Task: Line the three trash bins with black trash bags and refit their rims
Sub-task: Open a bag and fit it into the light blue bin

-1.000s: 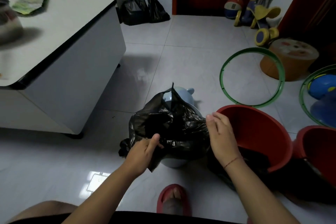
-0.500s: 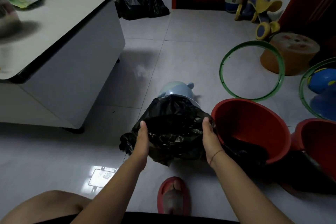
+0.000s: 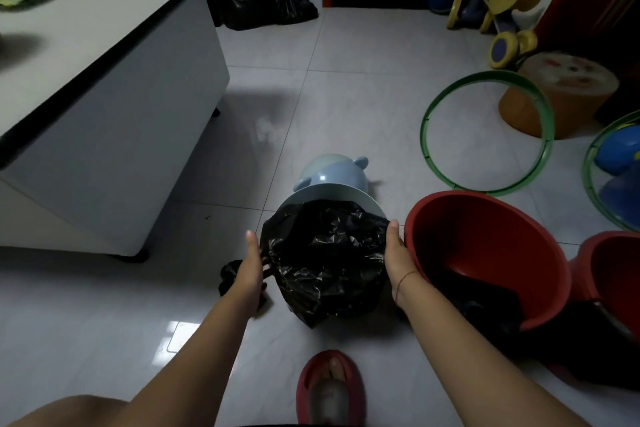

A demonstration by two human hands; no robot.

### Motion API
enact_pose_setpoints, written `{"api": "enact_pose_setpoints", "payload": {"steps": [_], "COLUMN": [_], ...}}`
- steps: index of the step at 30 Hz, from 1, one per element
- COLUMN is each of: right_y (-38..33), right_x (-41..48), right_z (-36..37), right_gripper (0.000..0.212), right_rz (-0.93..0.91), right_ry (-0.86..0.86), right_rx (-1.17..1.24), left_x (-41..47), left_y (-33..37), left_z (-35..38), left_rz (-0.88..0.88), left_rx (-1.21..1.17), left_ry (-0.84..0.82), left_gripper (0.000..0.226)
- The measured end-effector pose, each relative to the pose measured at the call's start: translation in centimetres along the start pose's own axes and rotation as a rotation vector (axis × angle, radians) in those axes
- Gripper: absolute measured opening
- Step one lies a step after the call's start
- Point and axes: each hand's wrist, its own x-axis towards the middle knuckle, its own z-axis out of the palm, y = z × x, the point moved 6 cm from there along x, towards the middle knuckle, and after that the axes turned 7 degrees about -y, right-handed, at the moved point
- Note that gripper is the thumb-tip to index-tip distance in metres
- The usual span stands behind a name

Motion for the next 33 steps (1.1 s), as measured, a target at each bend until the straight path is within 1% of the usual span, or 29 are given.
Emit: {"api": "enact_pose_setpoints", "payload": {"steps": [3, 4, 6, 8, 10, 12, 14, 16, 18, 20, 22, 23, 24, 26, 29, 33], "right_y": [-0.3, -0.3, -0.3, -1.2, -2.4, -3.5, -4.7, -5.8, -6.3, -6.2, -6.1, -6.1, -6.1, -6.3, -6.6, -6.2], "right_x": [-0.8, -1.2, -2.1, -2.9, -3.0, -2.5, -2.0, -1.5, -0.4, 1.2, 2.9, 3.6, 4.2, 5.4, 6.9, 9.0], "right_z": [0.4, 0.6, 1.0, 1.5, 1.8, 1.9, 1.6, 1.4, 1.3, 1.4, 1.7, 1.8, 2.0, 2.0, 1.7, 1.5], "right_gripper": [0.069, 0.072, 0.076, 0.077, 0.078, 0.076, 0.072, 0.066, 0.062, 0.059, 0.061, 0.064, 0.066, 0.068, 0.075, 0.088], "right_rz": [0.007, 0.007, -0.010, -0.073, -0.123, -0.143, -0.172, -0.218, -0.245, -0.269, -0.280, -0.262, -0.227, -0.164, -0.051, 0.098], "right_ry": [-0.007, -0.013, -0.015, 0.019, 0.053, 0.074, 0.131, 0.184, 0.167, 0.113, 0.059, 0.036, 0.022, 0.012, 0.012, 0.013], "right_rx": [-0.051, -0.103, -0.302, -0.548, -0.725, -0.860, -0.981, -1.057, -1.044, -0.983, -0.853, -0.769, -0.700, -0.623, -0.572, -0.490], "left_x": [0.1, -0.3, -1.1, -0.8, 0.1, 1.1, 2.3, 3.3, 4.4, 4.9, 5.0, 5.0, 5.3, 6.6, 8.7, 9.9], "left_y": [2.0, 3.0, 4.8, 6.0, 6.9, 7.5, 7.8, 8.0, 8.0, 8.2, 8.7, 9.1, 9.3, 9.0, 8.6, 7.9], "left_z": [-0.2, 0.1, 1.1, 1.9, 2.3, 2.7, 3.0, 3.3, 3.6, 4.1, 4.6, 4.7, 4.7, 4.5, 4.0, 3.9], "left_rz": [0.137, 0.202, 0.321, 0.410, 0.475, 0.509, 0.522, 0.525, 0.511, 0.491, 0.457, 0.430, 0.400, 0.336, 0.256, 0.137], "left_rx": [0.048, 0.091, 0.208, 0.311, 0.404, 0.487, 0.551, 0.601, 0.617, 0.601, 0.562, 0.537, 0.507, 0.495, 0.551, 0.359], "left_ry": [0.074, 0.088, 0.077, 0.055, 0.049, 0.027, 0.013, 0.013, 0.003, -0.020, -0.045, -0.039, -0.037, -0.060, -0.119, -0.282], "left_gripper": [0.075, 0.067, 0.053, 0.051, 0.051, 0.051, 0.054, 0.059, 0.062, 0.066, 0.059, 0.053, 0.051, 0.063, 0.086, 0.089]}}
